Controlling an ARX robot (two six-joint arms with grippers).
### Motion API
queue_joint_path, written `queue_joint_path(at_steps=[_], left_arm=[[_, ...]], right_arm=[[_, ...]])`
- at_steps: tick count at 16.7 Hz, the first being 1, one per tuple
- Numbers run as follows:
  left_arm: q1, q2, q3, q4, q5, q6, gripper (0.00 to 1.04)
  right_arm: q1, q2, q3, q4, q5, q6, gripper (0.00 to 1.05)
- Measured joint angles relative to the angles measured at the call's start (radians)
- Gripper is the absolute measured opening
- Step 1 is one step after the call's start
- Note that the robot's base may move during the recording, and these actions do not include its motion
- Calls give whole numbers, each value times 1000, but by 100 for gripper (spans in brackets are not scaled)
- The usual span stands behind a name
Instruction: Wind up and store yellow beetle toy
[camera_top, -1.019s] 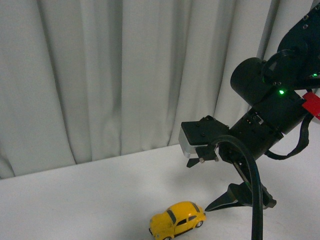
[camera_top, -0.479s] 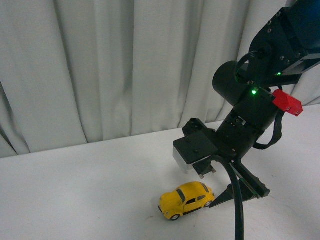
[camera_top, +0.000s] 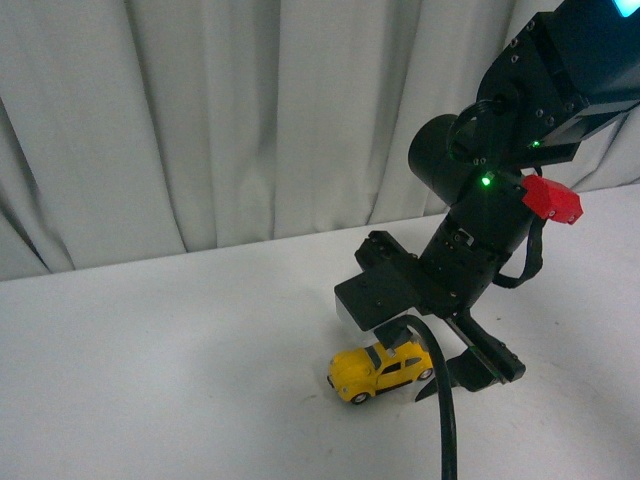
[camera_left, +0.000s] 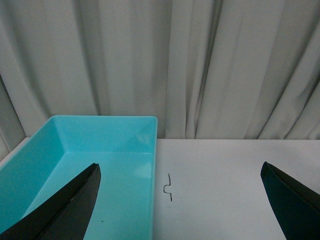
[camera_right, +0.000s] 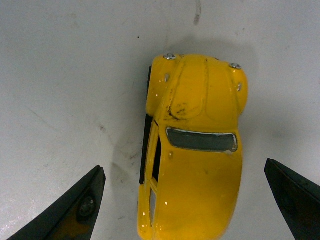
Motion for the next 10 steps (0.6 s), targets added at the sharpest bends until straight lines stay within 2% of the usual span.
queue_joint_path(at_steps=[1,2,7,10], left_arm=[[0,0,0,0,0,0,98],[0,0,0,0,0,0,98],[0,0,0,0,0,0,98],[0,0,0,0,0,0,98]], right_arm=[[1,3,0,-4,5,0,98],[2,10,0,-7,6,0,92],[20,13,1,-16,-12,0,44],[19,13,2,-17,-30,1,42]])
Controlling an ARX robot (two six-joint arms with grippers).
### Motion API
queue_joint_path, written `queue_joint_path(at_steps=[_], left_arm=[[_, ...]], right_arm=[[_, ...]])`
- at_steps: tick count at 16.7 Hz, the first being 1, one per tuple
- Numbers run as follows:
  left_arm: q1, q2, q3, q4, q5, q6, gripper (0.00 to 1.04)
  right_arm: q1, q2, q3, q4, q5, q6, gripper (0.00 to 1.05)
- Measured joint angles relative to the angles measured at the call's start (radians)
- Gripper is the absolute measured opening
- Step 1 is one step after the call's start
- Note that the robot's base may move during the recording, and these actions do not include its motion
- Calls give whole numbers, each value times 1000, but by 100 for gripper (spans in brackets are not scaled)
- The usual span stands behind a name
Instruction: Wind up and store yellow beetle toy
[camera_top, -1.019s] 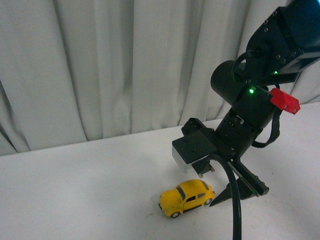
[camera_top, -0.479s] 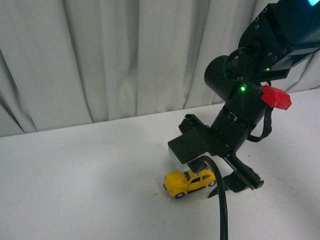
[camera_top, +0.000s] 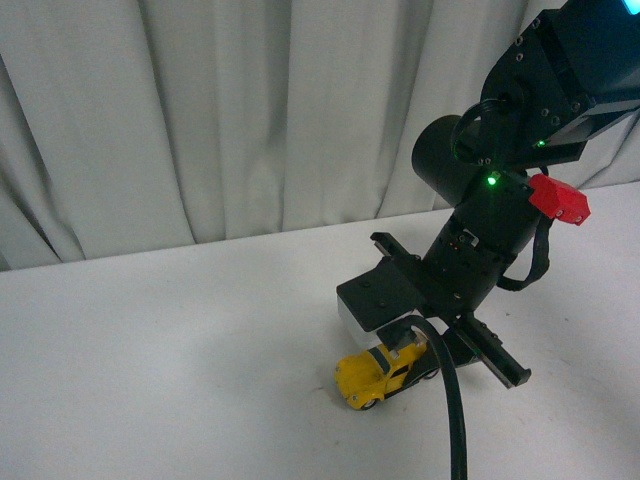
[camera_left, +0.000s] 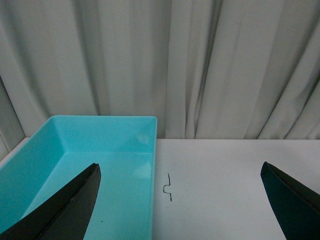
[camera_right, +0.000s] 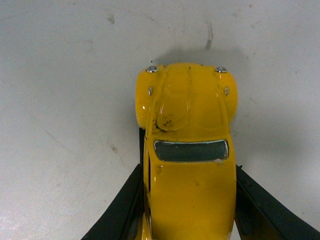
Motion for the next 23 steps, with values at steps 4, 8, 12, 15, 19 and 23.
queue_joint_path(at_steps=[4,8,12,15,19,23], left_arm=[[0,0,0,0,0,0,98],[0,0,0,0,0,0,98],[0,0,0,0,0,0,98],[0,0,0,0,0,0,98],[0,0,0,0,0,0,98],[0,0,0,0,0,0,98]], right_arm=[[-16,1,1,2,3,75,42],[-38,6,10,0,38,148,42],[-40,7,11,1,46,167,42],[-40,9,9,11,43,166,42],[-57,9,-3,24,19,135,42],[-87,9,-13,32,11,78,42]])
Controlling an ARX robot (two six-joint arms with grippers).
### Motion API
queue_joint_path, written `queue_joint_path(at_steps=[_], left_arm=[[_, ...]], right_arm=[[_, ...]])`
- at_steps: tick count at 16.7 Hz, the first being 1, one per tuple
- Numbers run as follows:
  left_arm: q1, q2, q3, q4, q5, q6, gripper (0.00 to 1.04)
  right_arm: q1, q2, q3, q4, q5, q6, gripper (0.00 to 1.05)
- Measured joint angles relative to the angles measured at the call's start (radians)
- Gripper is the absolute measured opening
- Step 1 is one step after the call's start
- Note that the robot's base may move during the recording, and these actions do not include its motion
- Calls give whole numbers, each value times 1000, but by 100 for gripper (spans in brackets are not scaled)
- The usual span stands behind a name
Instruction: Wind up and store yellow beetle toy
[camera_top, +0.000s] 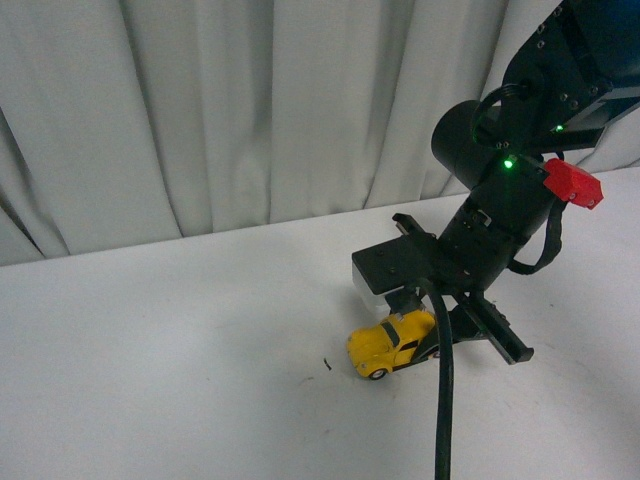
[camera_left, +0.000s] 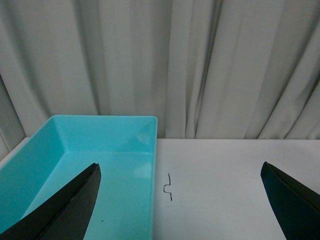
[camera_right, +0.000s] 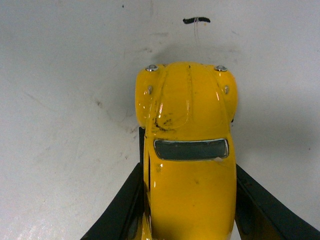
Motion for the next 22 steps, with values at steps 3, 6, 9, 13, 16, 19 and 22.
queue_joint_path(at_steps=[3,6,9,13,16,19,22], left_arm=[[0,0,0,0,0,0,98],[0,0,0,0,0,0,98],[0,0,0,0,0,0,98],[0,0,0,0,0,0,98],[0,0,0,0,0,0,98],[0,0,0,0,0,0,98],[0,0,0,0,0,0,98]], right_arm=[[-38,-1,-11,5,-10,-42,42],[-90,-4,-22,10,-13,-69,42],[-150,-10,-38,12,-20,-77,42],[-231,-21,-61,9,-26,-77,42],[-293,-31,-82,8,-25,-79,42],[-346,-37,-92,-3,-21,-79,42],[-351,-42,-98,13,-30,-84,45]])
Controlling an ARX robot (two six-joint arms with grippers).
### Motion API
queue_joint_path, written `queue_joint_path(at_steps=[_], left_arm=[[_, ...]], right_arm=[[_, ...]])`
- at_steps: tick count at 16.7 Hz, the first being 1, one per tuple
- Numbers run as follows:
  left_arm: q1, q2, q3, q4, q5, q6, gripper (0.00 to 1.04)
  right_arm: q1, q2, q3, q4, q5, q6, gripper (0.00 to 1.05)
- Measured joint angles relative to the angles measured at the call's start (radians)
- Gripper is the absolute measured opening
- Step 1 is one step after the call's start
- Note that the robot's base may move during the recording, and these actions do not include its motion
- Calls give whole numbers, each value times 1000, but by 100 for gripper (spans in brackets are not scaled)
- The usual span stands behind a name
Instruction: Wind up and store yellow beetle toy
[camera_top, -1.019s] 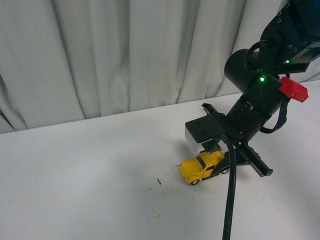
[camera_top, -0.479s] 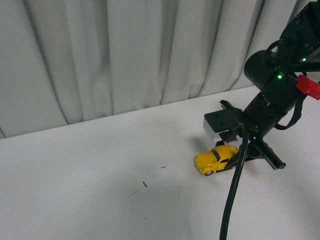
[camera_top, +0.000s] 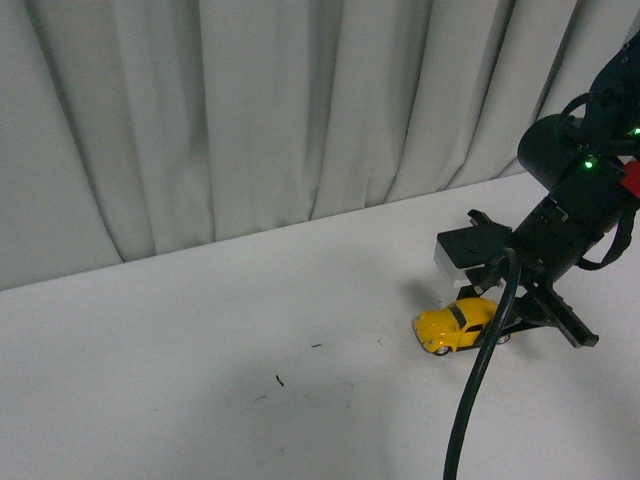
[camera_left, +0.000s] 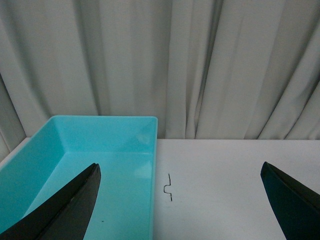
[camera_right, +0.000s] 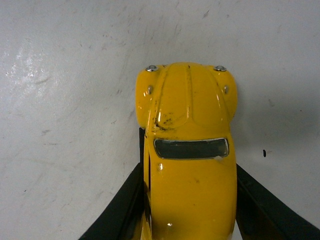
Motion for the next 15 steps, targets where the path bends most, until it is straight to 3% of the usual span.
queue_joint_path(at_steps=[8,15], left_arm=[[0,0,0,0,0,0,98],[0,0,0,0,0,0,98]], right_arm=[[-1,7,-16,5,3,14,100],[-2,4,-26,19,0,18,98]])
